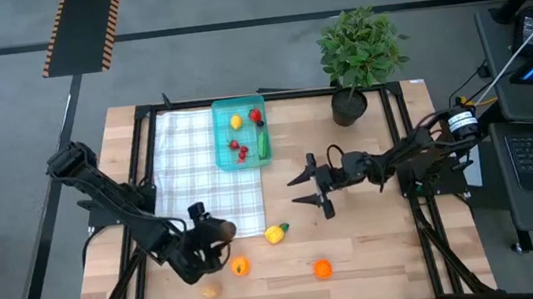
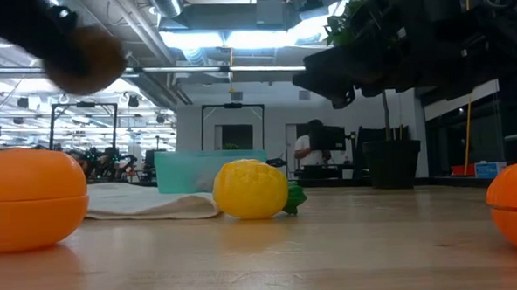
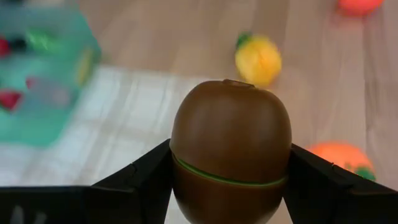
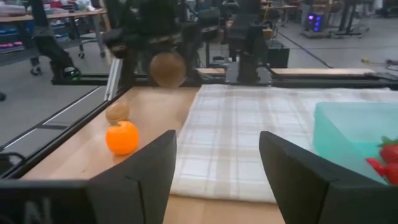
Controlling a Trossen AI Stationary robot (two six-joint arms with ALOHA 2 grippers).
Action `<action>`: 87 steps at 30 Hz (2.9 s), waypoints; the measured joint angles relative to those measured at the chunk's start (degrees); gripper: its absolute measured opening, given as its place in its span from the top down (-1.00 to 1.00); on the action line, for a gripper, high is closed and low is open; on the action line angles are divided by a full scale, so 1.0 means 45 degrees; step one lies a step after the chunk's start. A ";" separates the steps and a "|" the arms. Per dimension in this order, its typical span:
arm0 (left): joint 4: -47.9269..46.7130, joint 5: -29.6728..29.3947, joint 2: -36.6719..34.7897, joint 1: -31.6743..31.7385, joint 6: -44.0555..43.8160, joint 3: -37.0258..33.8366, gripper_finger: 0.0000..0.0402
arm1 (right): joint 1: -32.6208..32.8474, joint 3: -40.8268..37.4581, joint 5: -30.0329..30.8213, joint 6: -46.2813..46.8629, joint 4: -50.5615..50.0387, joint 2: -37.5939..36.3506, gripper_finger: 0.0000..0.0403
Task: Pick and placing Produce into tupperware
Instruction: Put the brown kiwi into the blue bin
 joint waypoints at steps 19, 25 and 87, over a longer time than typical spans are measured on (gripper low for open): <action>1.6111 0.2017 0.0005 0.2855 0.8636 -0.5335 -0.17 | 0.2047 0.0000 0.1430 -0.1196 0.0590 -0.0005 -0.15; 1.9697 0.3590 0.0005 0.3648 0.9657 -0.6849 -0.17 | 0.2052 0.0000 0.1398 -0.0819 0.0569 -0.0005 -0.15; 0.5188 0.6096 0.0053 1.4115 0.9213 -0.0001 -0.17 | -0.2429 0.0797 0.4036 0.0528 -0.2039 0.0034 -0.15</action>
